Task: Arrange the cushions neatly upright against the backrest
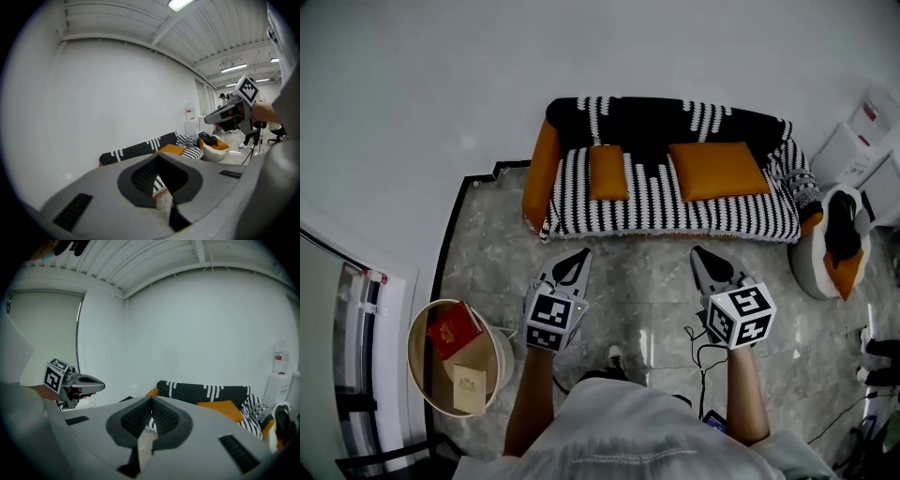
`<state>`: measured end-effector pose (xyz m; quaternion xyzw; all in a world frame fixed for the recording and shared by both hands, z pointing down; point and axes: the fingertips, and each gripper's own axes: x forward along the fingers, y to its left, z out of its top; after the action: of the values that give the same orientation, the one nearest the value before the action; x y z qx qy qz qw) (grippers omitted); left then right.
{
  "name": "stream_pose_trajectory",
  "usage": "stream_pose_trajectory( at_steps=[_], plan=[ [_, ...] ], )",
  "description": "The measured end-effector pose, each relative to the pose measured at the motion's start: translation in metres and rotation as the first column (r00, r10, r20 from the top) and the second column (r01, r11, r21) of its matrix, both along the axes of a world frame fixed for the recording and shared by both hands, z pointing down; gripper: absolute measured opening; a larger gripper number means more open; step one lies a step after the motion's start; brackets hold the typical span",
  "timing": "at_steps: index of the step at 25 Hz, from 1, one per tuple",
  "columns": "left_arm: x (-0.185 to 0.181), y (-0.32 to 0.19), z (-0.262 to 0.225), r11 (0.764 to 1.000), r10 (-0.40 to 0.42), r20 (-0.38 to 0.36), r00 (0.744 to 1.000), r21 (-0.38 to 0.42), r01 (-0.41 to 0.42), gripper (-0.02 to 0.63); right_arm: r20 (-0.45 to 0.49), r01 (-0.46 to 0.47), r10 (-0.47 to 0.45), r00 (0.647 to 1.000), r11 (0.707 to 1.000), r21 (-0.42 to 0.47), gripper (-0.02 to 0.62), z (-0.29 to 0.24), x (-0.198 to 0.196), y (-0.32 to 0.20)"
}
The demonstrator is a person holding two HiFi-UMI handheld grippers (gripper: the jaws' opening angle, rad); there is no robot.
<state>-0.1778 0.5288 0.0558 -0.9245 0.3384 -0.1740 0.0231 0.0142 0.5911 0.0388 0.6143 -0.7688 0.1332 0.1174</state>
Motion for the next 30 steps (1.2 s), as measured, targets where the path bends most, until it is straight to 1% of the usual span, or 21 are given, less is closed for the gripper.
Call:
stream_pose_trajectory(
  at_steps=[3, 7, 13, 19, 25, 30],
  plan=[
    [-0.006, -0.022, 0.003, 1.0, 0.003, -0.002, 1.0, -0.004, -0.003, 0.018, -0.002, 0.006, -0.006, 1.0, 1.0, -0.016, 0.003, 0.006, -0.008, -0.024],
    [-0.013, -0.048, 0.013, 1.0, -0.017, 0.002, 1.0, -0.021, 0.017, 0.018, 0.002, 0.009, -0.009, 1.0, 0.999, -0.031, 0.003, 0.011, -0.013, -0.048],
    [-0.005, -0.073, 0.024, 0.999, -0.008, -0.003, 1.0, -0.049, 0.008, 0.018, 0.005, 0.01, -0.01, 1.0, 0.997, -0.077, 0.003, 0.023, -0.007, -0.082],
    [-0.004, -0.107, 0.04, 0.997, -0.02, 0.02, 1.0, -0.078, 0.022, 0.02, 0.015, 0.037, -0.035, 0.999, 0.994, -0.106, 0.003, 0.039, -0.005, -0.124],
    [0.012, -0.171, 0.049, 0.993, -0.056, 0.039, 0.998, -0.097, 0.06, 0.02, 0.026, 0.061, -0.058, 0.998, 0.991, -0.118, 0.003, 0.05, 0.02, -0.196],
    [0.031, -0.232, 0.055, 0.988, -0.097, 0.059, 0.994, -0.114, 0.103, 0.02, 0.046, 0.109, -0.104, 0.994, 0.983, -0.149, 0.003, 0.063, 0.036, -0.262]
  ],
)
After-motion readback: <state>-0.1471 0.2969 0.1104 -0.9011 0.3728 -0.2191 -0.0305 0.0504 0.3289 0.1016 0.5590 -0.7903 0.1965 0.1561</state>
